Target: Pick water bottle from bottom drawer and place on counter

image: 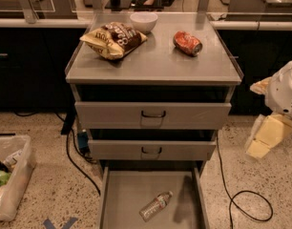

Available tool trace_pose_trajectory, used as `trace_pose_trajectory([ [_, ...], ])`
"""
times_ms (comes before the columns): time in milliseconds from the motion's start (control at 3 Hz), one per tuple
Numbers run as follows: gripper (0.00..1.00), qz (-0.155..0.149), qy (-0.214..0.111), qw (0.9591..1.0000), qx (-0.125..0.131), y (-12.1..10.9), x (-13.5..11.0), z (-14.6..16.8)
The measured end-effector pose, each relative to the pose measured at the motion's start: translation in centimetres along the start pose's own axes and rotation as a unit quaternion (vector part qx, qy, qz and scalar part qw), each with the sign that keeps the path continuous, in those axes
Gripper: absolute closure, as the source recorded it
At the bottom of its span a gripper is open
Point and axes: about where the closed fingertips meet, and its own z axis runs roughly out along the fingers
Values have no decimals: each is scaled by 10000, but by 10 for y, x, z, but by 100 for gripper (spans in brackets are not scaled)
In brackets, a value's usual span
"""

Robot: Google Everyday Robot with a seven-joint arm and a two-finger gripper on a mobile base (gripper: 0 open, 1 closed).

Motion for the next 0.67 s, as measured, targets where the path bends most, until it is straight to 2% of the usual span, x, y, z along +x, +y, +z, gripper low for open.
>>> trace_pose_trajectory([
  [333,0,-2,2,10000,2,0,0,0],
  [667,0,41,-48,9998,173,5,-3,9],
])
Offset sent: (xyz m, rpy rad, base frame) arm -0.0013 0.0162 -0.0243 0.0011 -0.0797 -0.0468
